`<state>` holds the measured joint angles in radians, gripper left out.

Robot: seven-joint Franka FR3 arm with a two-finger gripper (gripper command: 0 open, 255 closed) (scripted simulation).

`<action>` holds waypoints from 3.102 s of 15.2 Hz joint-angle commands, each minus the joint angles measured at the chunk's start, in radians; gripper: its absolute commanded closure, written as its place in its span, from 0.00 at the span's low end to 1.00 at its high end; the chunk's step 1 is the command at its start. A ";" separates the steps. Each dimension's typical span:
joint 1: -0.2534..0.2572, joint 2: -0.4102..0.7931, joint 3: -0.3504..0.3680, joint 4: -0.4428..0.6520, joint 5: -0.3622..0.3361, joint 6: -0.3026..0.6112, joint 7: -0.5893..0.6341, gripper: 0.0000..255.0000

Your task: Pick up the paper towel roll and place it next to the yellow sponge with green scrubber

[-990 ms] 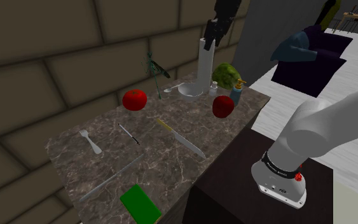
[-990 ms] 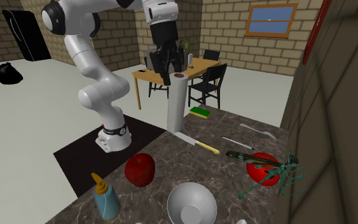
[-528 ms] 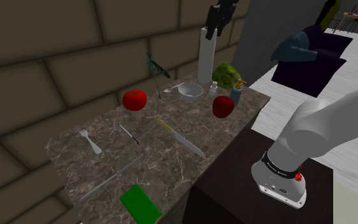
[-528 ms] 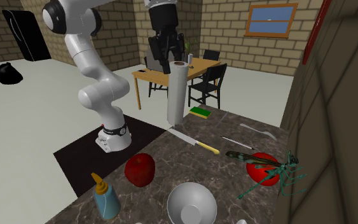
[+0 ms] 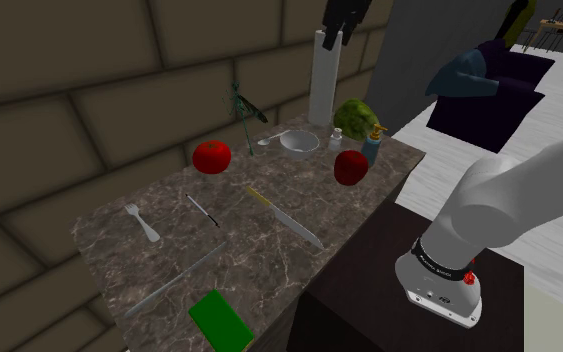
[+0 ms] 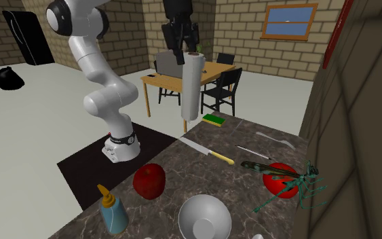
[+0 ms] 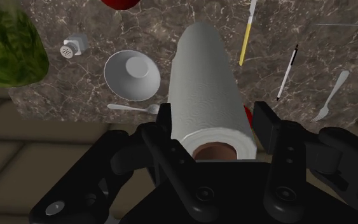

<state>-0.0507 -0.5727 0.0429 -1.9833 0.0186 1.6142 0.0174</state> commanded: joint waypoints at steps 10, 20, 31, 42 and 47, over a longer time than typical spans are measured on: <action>0.059 -0.063 0.215 -0.019 0.080 -0.034 0.254 1.00; 0.090 -0.005 0.439 0.085 0.138 -0.058 0.504 1.00; 0.109 -0.054 0.458 -0.085 0.164 0.066 0.510 1.00; 0.128 -0.088 0.479 -0.255 0.190 0.203 0.509 1.00; 0.135 -0.095 0.492 -0.325 0.202 0.267 0.510 1.00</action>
<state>0.0833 -0.6669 0.5336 -2.2927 0.2186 1.8660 0.5289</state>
